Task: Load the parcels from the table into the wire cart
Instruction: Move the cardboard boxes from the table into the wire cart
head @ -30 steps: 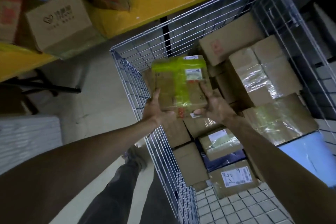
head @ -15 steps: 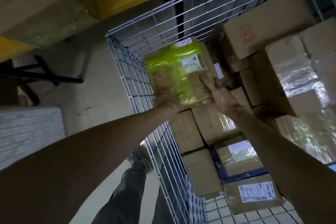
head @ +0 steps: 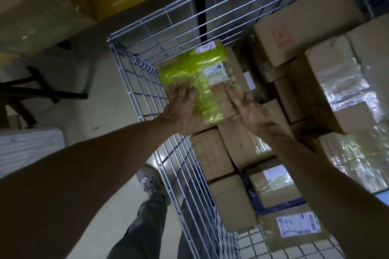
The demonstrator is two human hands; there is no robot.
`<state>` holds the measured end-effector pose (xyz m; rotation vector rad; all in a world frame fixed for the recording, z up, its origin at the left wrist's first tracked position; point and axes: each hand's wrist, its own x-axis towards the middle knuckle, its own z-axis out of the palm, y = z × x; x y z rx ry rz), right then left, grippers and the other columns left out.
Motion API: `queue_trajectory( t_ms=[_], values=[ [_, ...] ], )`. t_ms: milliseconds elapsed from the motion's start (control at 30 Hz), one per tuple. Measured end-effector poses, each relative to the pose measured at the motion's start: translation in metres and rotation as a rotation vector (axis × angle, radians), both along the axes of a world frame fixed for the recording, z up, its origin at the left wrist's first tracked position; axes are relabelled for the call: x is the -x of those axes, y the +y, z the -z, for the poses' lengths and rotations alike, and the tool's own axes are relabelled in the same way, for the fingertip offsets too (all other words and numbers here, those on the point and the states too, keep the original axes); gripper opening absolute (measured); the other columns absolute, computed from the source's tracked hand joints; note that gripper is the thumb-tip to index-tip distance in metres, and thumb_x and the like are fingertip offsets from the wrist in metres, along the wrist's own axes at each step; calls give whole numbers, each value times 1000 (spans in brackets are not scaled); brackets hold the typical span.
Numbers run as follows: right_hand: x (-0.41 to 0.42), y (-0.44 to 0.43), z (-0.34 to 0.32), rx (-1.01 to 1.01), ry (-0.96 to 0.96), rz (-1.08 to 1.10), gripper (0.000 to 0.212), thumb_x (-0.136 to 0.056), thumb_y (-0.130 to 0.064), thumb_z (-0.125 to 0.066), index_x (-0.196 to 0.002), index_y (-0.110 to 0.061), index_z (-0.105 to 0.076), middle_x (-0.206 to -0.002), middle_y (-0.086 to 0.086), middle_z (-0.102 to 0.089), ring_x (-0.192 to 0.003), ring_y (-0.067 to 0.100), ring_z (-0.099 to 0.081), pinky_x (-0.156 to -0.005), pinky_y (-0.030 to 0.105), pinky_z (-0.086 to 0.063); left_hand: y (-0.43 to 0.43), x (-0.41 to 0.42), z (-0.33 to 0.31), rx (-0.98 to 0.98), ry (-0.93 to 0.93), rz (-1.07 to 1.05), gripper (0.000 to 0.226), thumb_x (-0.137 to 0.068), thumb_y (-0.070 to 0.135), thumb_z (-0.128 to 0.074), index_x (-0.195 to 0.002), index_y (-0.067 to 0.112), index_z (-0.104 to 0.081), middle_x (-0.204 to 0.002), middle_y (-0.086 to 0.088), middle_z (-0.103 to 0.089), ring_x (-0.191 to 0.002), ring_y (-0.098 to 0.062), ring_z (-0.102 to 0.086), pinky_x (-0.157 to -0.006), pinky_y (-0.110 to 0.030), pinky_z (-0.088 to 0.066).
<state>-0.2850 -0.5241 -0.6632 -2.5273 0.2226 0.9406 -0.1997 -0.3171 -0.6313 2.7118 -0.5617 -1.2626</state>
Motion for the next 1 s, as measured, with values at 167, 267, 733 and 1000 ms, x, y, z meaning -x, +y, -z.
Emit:
queue_trajectory(
  t_ms=[167, 267, 733, 1000],
  values=[
    [1, -1, 1, -75, 22, 71, 78, -100, -5, -46, -154, -38, 0, -138, 32, -36, -117, 46, -53, -101, 46, -42, -2, -3, 12, -14, 44, -35, 105, -79, 4, -73, -156, 34, -10, -163, -7, 9, -151, -34, 4, -119, -46, -26],
    [2, -4, 13, -112, -19, 104, 89, -99, 1, -47, -148, -52, 5, -134, 19, -32, -95, 27, -66, -101, 39, -47, -2, -1, 15, -20, 50, -52, 107, -82, 5, -73, -156, 38, -5, -163, -5, 15, -151, -33, 7, -119, -47, -25],
    [5, 17, -20, 237, -11, -51, 98, -90, -12, -58, -156, -31, 13, -144, 25, -23, -125, 41, -36, -97, 44, -45, 11, 9, -20, -97, 74, 10, 88, -91, 20, -66, -156, 42, -10, -165, 1, 14, -152, -31, -1, -122, -38, -18],
    [46, 54, -106, 195, 112, 7, 82, -97, -25, -50, -156, -13, 5, -162, 20, 12, -148, 40, -8, -119, 51, -20, 24, 16, -130, 108, -24, 33, 70, -88, 10, -64, -151, 21, -36, -165, -5, -6, -150, -28, -10, -120, -33, -22]
  ],
)
